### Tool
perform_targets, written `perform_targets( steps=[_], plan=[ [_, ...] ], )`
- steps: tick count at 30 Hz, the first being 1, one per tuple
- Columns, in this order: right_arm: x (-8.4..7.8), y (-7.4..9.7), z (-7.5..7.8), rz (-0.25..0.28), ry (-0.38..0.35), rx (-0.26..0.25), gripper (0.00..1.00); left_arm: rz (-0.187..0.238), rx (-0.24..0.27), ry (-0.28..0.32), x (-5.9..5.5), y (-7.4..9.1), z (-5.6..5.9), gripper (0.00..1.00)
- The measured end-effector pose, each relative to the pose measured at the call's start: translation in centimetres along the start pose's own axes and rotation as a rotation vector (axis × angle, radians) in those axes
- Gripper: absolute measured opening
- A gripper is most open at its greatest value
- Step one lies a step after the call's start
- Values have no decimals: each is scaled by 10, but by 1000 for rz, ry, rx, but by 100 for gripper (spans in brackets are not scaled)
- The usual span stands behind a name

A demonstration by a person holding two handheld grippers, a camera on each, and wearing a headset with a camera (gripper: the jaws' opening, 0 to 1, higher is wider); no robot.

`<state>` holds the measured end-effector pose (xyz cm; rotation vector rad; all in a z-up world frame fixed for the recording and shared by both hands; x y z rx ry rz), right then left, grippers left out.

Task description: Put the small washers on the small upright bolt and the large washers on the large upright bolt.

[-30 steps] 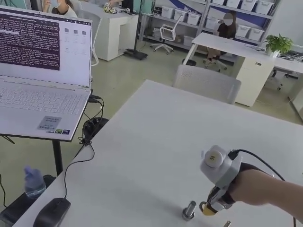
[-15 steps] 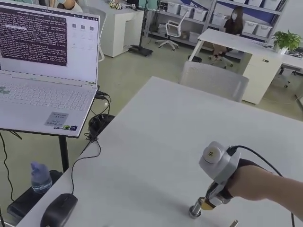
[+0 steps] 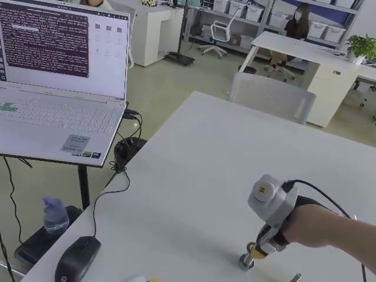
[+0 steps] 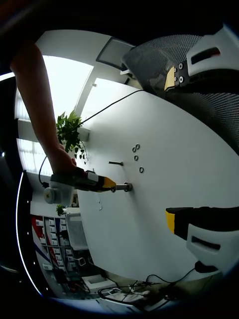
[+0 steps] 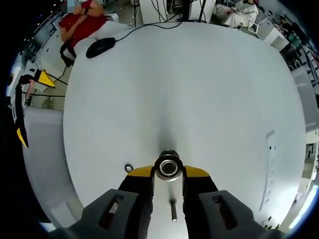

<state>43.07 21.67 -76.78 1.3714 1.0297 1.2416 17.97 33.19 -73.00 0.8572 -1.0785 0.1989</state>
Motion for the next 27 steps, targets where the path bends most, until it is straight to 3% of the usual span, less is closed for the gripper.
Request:
perform_targets(
  steps=[12, 27],
  plan=[
    [-1, -3, -1, -7, -1, 3, 22, 0, 13, 7, -1, 2, -5, 94],
    [-1, -10, -1, -2, -1, -1, 22, 7, 4, 22, 0, 0, -2, 92]
  ],
)
Point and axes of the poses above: the centre of the closed fingertips' face, and the gripper's own axes: y roughly backward along the fingers, z roughly to its right, x roughly out of its top, the point moved 5 cm from there along y, roughly backward along the fingers, and after that the axes turned 1 degree about y, right-handed, at the moved point
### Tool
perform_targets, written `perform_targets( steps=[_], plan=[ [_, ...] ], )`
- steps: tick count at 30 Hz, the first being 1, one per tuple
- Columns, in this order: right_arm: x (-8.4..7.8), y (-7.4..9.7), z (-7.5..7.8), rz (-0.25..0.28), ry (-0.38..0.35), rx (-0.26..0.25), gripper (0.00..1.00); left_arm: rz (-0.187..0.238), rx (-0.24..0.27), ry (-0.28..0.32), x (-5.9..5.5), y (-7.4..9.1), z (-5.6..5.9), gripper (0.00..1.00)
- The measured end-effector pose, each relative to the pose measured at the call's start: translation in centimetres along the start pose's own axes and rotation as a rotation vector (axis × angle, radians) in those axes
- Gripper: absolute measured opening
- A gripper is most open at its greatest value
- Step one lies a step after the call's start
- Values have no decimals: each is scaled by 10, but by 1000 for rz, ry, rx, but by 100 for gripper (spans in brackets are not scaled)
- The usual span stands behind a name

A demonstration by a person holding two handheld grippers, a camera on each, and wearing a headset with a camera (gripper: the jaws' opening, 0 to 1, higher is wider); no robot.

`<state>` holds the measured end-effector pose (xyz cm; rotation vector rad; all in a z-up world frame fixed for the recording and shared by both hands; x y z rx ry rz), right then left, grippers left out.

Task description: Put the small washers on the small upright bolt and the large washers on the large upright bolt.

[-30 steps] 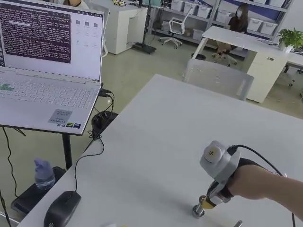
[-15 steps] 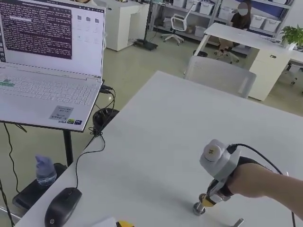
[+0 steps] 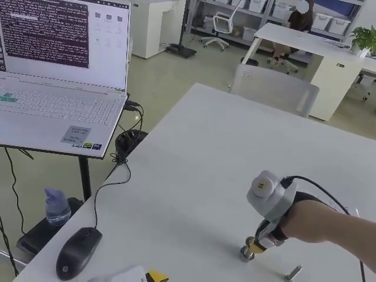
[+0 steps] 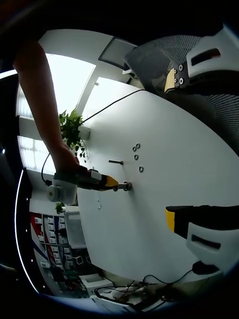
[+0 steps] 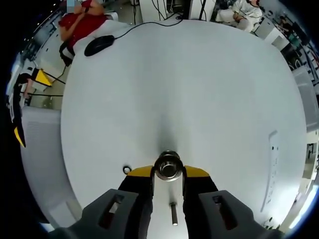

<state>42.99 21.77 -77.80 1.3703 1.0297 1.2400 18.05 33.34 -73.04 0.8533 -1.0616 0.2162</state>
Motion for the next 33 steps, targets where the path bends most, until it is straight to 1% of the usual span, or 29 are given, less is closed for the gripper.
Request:
perform_targets(
  steps=[5, 17, 28, 33],
  plan=[
    [-1, -4, 0, -3, 1, -6, 22, 1, 4, -4, 0, 1, -1, 92],
    [-5, -16, -1, 7, -10, -16, 22, -9, -1, 4, -5, 0, 2, 91],
    [-6, -28, 1, 10, -12, -24, 22, -3, -4, 7, -6, 1, 2, 91],
    [-6, -30, 0, 9, -11, -28, 22, 2, -7, 7, -6, 0, 3, 91]
  ],
)
Point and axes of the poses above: the centre of the closed fingertips' face, and the gripper's own axes: y roughly backward along the fingers, z roughly to its right, x roughly out of its top, the point moved 5 cm from there along y, roughly backward along the fingers, and after that the axes turned 1 degree about y, right-handed, at the moved point
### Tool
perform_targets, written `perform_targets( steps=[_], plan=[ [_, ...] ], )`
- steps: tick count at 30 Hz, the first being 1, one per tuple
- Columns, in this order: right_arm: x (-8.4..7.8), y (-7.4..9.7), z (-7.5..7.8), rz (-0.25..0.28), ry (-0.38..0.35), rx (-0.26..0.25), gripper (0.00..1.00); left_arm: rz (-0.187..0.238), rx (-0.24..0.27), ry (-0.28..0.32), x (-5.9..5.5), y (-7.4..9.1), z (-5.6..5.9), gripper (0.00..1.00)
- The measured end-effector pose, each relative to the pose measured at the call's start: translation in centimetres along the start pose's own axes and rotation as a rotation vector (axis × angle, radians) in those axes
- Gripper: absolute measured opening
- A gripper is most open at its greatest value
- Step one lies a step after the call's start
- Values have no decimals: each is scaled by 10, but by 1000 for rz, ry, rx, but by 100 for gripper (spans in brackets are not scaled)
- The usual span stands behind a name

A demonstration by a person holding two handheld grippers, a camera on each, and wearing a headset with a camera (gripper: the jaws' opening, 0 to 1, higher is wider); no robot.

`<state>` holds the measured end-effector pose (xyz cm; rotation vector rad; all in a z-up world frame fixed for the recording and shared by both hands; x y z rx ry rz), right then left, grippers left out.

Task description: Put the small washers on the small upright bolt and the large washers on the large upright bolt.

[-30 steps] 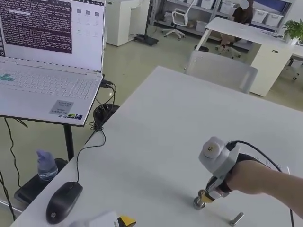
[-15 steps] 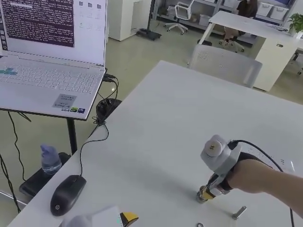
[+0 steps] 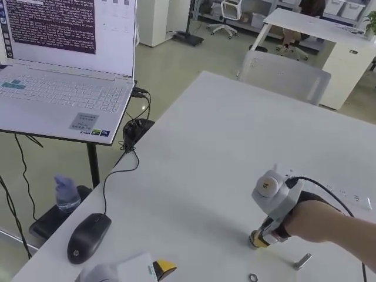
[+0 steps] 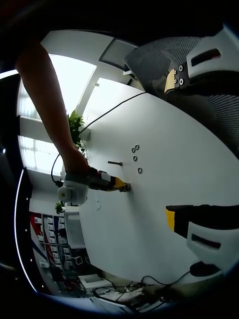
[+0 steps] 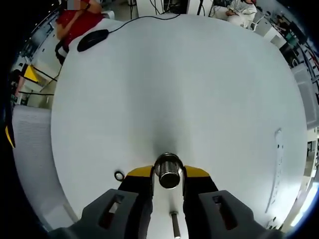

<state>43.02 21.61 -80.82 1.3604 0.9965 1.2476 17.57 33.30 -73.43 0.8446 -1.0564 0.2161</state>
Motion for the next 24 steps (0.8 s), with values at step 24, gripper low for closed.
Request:
perform_targets(
  steps=[24],
  plan=[
    [-3, -9, 1, -15, 1, 1, 22, -47, 48, -90, -14, -11, -11, 92]
  ],
)
Point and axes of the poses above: the centre of the closed fingertips' face, and the gripper's own axes: y roughly backward along the fingers, z roughly to its right, x roughly out of its top, the point moved 5 cm from there along y, roughly backward along the fingers, and after that the axes turned 1 degree about y, right-handed, at the moved point
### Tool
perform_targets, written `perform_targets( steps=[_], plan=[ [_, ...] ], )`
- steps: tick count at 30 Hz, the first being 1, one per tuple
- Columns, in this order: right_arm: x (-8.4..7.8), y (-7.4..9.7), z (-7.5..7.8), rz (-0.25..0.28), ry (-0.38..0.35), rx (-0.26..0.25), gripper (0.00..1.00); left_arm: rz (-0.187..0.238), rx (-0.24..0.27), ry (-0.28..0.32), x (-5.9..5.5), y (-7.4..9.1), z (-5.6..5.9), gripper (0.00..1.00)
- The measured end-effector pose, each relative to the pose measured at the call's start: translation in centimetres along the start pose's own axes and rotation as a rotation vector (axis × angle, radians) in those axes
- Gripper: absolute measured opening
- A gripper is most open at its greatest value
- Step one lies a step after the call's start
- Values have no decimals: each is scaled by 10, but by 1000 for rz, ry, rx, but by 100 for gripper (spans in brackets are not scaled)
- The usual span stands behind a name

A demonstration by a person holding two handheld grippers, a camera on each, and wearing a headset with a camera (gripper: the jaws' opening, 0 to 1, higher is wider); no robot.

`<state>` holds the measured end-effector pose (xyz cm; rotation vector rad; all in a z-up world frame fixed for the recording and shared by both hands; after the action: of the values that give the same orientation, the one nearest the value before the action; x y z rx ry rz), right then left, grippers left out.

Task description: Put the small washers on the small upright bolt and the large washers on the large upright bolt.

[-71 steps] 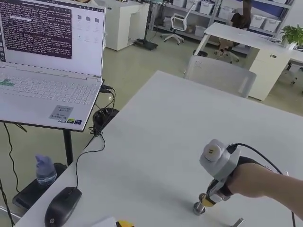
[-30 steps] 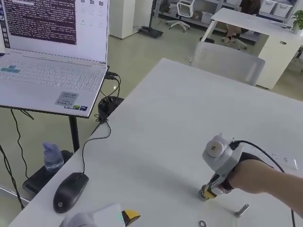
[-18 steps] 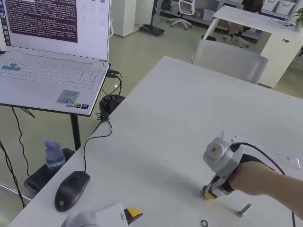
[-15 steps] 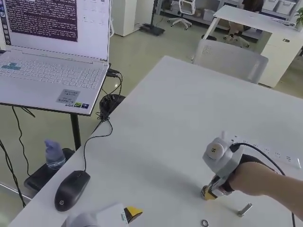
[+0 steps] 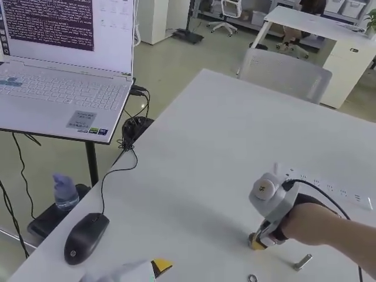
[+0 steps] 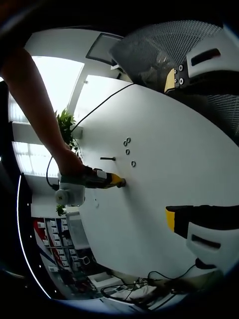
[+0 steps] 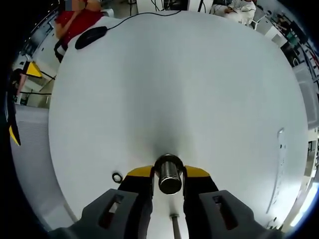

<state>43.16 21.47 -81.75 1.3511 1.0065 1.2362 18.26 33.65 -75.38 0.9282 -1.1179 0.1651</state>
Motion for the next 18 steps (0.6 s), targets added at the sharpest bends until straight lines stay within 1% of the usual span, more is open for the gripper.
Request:
perform_targets(
  steps=[2, 3, 4, 5, 9, 15, 18],
  plan=[
    [0, 0, 0, 1, -2, 0, 22, -5, 5, -10, -1, -2, -2, 92],
    [-1, 0, 1, 2, -1, 0, 22, -14, 8, -16, -2, -3, -3, 92],
    [-1, -1, 1, 2, -4, 1, 22, -33, 17, -53, -4, -4, -4, 92],
    [-1, -1, 1, 2, -5, 2, 22, -52, 21, -79, -6, -4, -5, 92],
    [0, -1, 0, 2, 3, -1, 23, -42, 19, -62, -5, -5, -6, 92],
    [1, 0, -1, -2, 21, -5, 23, -49, 22, -54, -8, -4, -6, 91],
    [1, 0, -2, -1, 15, -5, 23, -50, 23, -44, -8, -2, -5, 91]
  ],
)
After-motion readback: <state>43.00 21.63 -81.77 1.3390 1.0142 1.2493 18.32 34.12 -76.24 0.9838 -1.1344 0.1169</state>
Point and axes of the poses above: the centre of the closed fingertips' face, and the gripper's own axes: y roughly backward along the fingers, z roughly to its right, x roughly out of its top, the point moved 5 cm from there along y, roughly backward along the fingers, and after that the axes turned 1 degree about y, right-handed, at the moved point
